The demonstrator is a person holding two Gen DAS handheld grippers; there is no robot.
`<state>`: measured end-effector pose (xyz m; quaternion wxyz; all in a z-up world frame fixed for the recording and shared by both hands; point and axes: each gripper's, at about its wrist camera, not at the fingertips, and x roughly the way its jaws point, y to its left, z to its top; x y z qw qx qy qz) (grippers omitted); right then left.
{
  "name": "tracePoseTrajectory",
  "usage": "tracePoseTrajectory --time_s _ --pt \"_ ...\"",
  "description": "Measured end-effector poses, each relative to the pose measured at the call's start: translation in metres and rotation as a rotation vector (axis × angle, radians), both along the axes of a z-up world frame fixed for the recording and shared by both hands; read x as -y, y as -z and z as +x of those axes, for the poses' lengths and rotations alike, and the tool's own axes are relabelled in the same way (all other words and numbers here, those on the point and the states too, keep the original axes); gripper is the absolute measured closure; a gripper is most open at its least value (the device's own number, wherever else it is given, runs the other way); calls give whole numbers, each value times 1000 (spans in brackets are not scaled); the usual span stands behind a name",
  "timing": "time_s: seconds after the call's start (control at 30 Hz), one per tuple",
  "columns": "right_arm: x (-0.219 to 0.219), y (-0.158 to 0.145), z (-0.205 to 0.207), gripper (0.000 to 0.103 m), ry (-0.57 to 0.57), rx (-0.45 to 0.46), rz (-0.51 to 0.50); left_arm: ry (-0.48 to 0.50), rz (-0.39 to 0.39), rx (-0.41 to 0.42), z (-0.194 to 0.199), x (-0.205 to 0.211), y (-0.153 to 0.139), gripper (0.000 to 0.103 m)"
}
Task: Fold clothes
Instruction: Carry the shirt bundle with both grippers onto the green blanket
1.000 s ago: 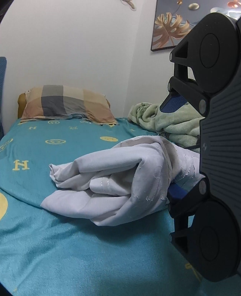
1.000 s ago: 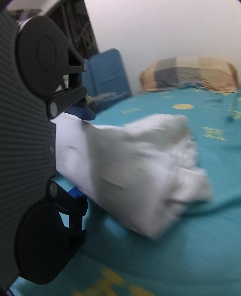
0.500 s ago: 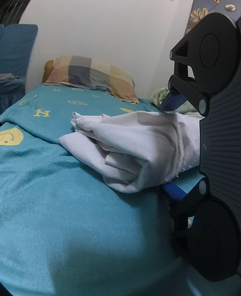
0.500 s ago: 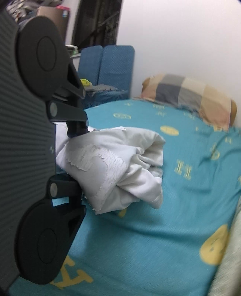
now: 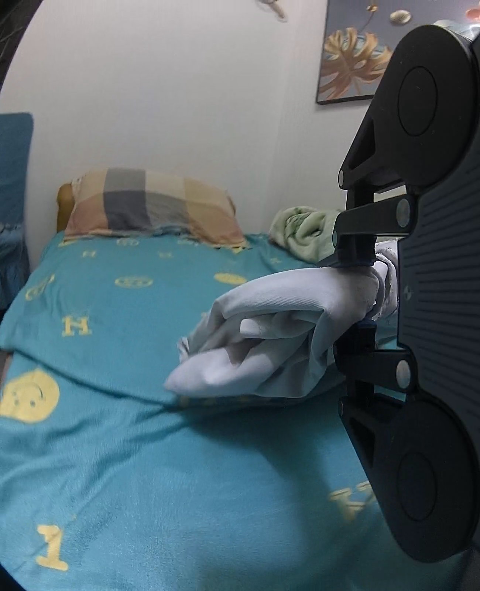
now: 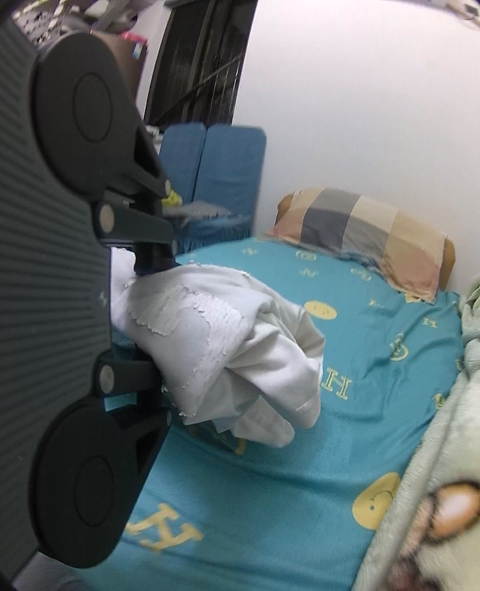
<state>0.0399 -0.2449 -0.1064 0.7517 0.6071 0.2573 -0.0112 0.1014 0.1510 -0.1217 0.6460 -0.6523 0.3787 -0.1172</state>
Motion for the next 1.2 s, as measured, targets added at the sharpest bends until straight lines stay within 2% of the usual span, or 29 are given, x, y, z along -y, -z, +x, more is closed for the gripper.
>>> tracePoseTrajectory --time_s 0.17,0.27,0.33,0.47,0.53,0.6,0.73,0.77,0.83,0.93,1.0,1.13,1.2 --pt "31 -40 -35 74 19 30 47 59 41 59 -24 30 -64 78" --pt "67 -79 -52 74 47 65 39 112 48 98 -58 65 -110 78" --pt "96 -106 -61 74 75 94 30 157 49 138 -55 99 -140 78" --pt "170 -164 -73 74 160 146 -15 252 29 221 -32 190 -197 77" --pt "211 -194 -75 74 196 153 -66 294 12 254 -21 243 -218 77" --pt "254 -222 -76 74 238 151 -120 351 27 279 -5 298 -238 77" --pt "339 -259 -77 74 329 154 -192 482 24 322 26 410 -268 77" --pt "358 -262 -77 74 336 167 -216 504 19 340 33 436 -270 77" --pt "388 -255 -82 74 354 183 -254 532 10 387 52 485 -253 77" --pt "419 -211 -94 74 380 136 -280 577 47 429 55 540 -220 77" --pt "432 -174 -102 74 387 61 -269 625 80 404 53 562 -184 77" --pt "431 -101 -129 74 347 -117 -173 727 169 308 39 565 -120 77" --pt "427 -83 -141 74 341 -98 -153 760 195 277 29 561 -99 75"
